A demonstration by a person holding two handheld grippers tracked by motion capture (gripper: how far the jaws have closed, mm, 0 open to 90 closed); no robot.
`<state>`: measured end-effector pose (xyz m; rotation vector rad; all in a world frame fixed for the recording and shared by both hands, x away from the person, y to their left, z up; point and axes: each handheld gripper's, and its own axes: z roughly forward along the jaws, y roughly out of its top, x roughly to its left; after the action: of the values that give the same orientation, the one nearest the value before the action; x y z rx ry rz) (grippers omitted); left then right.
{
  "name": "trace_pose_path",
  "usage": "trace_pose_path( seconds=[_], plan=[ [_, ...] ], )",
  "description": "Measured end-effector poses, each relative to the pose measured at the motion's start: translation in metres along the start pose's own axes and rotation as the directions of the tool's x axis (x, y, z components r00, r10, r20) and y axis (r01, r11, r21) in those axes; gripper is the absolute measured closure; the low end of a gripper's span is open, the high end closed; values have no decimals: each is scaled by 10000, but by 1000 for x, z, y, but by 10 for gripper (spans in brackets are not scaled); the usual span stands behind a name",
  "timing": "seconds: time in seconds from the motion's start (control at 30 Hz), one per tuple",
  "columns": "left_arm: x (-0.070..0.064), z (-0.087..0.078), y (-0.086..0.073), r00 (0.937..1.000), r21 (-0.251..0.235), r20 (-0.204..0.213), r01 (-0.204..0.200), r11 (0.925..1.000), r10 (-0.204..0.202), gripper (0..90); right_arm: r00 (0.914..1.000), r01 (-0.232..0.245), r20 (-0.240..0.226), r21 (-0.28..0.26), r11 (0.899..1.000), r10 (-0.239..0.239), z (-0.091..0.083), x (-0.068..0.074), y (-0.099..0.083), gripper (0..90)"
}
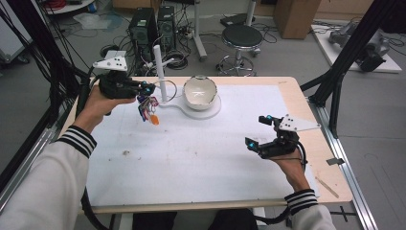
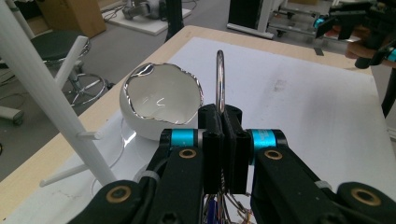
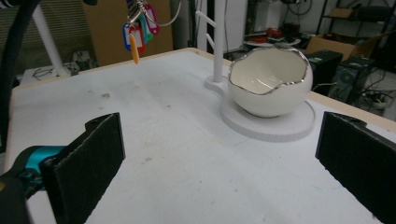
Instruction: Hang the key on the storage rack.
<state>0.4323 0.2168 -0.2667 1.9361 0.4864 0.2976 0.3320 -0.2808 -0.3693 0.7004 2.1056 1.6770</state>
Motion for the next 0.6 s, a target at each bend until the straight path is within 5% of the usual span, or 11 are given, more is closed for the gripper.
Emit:
trace_pose_path(
  seconds=[0.6],
  plan=[
    [34,15,-18,9931,345,-959,704,9969,-668,871,9910,-101,1330,-443,9990,159,-11,-1,-40,8]
  ],
)
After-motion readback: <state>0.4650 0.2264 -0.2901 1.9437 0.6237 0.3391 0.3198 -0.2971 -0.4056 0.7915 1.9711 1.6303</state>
